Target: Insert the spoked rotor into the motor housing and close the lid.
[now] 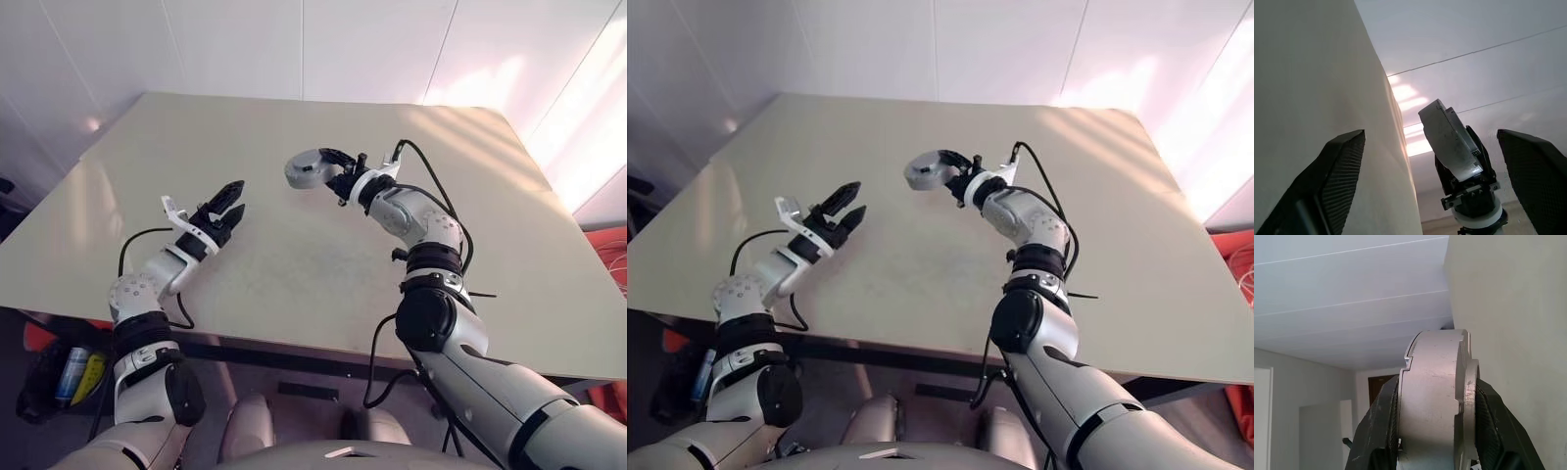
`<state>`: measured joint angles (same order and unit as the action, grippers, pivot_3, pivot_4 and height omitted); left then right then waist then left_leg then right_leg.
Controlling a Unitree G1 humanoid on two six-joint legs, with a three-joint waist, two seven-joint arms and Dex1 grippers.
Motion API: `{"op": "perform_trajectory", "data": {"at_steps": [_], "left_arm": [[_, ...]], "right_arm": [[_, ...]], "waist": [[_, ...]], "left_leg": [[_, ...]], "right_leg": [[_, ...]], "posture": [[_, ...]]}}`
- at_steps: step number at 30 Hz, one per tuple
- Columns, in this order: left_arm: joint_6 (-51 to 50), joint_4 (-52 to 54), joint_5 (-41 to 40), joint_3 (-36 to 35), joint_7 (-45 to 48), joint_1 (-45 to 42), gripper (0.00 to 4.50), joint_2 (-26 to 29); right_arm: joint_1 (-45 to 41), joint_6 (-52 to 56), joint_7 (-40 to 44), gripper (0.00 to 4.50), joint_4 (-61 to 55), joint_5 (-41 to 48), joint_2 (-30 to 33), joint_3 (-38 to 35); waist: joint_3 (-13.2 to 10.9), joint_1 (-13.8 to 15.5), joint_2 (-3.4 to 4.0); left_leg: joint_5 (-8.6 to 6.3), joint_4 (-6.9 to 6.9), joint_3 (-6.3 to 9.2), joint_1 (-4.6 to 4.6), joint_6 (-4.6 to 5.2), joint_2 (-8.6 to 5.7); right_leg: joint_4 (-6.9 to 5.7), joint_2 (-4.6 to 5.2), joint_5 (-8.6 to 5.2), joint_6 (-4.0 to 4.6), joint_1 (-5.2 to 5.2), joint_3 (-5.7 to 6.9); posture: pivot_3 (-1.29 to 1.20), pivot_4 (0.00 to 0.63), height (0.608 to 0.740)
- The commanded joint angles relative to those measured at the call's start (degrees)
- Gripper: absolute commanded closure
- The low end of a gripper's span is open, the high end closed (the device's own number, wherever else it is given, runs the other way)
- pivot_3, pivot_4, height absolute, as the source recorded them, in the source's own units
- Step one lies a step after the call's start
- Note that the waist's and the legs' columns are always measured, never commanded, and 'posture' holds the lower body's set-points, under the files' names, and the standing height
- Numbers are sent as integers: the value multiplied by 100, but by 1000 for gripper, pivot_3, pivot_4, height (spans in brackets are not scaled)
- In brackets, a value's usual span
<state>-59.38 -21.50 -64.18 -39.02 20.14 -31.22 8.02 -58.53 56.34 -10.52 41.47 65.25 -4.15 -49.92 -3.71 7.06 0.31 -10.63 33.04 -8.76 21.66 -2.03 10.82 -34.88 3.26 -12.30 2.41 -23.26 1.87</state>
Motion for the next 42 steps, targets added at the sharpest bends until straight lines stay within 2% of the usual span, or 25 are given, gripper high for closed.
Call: {"op": "perform_trajectory", "data": {"at_steps": [1,6,13,31,39,42], "left_arm": [[-700,-402,-872,-294,-286,-214,17,64],[-1098,-914,-1481,-468,-514,-396,17,69],[-1214,-1163,-1838,-422,-655,-581,17,-12],[-1312,-1124,-2344,-146,-796,-696,17,-190],[-1170,-860,-2217,81,-595,-679,17,-191],[-1153,-805,-2220,165,-563,-653,655,-176]], "right_arm": [[-156,154,33,2542,-390,483,-36,95],[-144,616,-10,2542,-650,1063,-120,180],[108,982,-283,2542,-987,1593,-271,495],[620,1386,-321,2542,-1263,1834,-185,1396],[706,1349,-281,2542,-1360,1905,-148,1565],[708,1302,-268,2542,-1367,1895,-117,1591]], "waist": [[0,0,0],[0,6,0],[0,10,0],[0,23,-1],[0,25,-1],[0,24,-1]], "left_leg": [[0,0,0,0,0,0],[0,1,2,3,0,-1],[0,1,8,1,0,-1],[2,9,13,4,-4,-3],[3,16,15,5,-6,-3],[4,16,15,5,-6,-3]], "right_leg": [[-1,-1,0,0,0,0],[-1,0,1,-1,-2,0],[-1,0,3,-5,1,1],[-2,2,10,-16,6,2],[-2,2,12,-19,10,4],[-3,2,12,-20,10,4]], "posture": [[0,0,740],[0,0,740],[0,0,740],[0,0,740],[0,0,740],[0,0,740]]}}
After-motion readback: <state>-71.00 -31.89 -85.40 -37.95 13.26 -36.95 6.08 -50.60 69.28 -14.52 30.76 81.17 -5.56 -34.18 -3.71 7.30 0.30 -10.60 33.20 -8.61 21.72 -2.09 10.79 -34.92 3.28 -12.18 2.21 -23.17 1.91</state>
